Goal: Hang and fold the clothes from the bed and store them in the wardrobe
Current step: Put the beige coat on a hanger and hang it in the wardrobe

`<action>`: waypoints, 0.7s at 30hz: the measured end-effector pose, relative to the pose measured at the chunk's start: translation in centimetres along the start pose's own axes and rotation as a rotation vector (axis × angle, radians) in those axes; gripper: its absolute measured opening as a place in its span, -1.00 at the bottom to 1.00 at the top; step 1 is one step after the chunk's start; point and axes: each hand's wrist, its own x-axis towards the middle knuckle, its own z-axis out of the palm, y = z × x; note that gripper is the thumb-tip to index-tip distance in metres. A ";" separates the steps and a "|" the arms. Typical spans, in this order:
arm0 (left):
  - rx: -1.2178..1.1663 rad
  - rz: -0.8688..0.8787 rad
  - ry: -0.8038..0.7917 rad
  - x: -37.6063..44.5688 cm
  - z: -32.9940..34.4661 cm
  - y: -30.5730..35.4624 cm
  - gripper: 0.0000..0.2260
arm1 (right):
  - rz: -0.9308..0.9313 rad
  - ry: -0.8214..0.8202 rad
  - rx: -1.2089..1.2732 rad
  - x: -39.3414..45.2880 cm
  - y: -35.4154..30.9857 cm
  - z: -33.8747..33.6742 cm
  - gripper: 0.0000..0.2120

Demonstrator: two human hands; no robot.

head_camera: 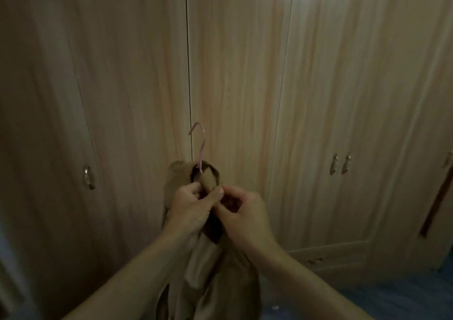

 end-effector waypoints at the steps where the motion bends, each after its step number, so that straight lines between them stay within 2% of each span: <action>1: -0.019 -0.032 -0.011 0.3 -0.6 0.0 -0.96 | 0.021 -0.089 0.053 0.3 0.2 -0.3 -0.77; 3: 0.003 -0.085 0.013 0.8 -2.0 0.0 -0.95 | 0.068 -0.198 0.177 0.9 0.6 -0.7 -0.81; 5: 0.100 -0.133 0.049 1.4 -3.6 0.1 -0.91 | 0.098 -0.191 0.251 1.6 1.3 -0.7 -0.85; 9: 0.582 -0.100 0.005 2.3 -7.2 0.5 -0.86 | 0.094 -0.208 0.122 3.5 3.3 -0.7 -0.88; 11: 0.920 0.001 -0.010 2.8 -9.0 0.4 -0.82 | 0.099 -0.200 0.099 5.2 4.3 -0.6 -0.88; 13: 1.147 0.141 0.051 3.7 -10.7 -0.4 -0.76 | 0.113 -0.168 0.085 7.2 5.3 -0.2 -0.85; 18: 1.414 0.377 0.185 7.4 -14.9 -2.8 -0.80 | 0.165 -0.118 0.018 11.7 8.6 1.9 -0.83; 21: 1.495 0.586 0.288 10.2 -17.8 -4.6 -0.73 | 0.155 -0.070 -0.090 14.8 10.4 4.1 -0.83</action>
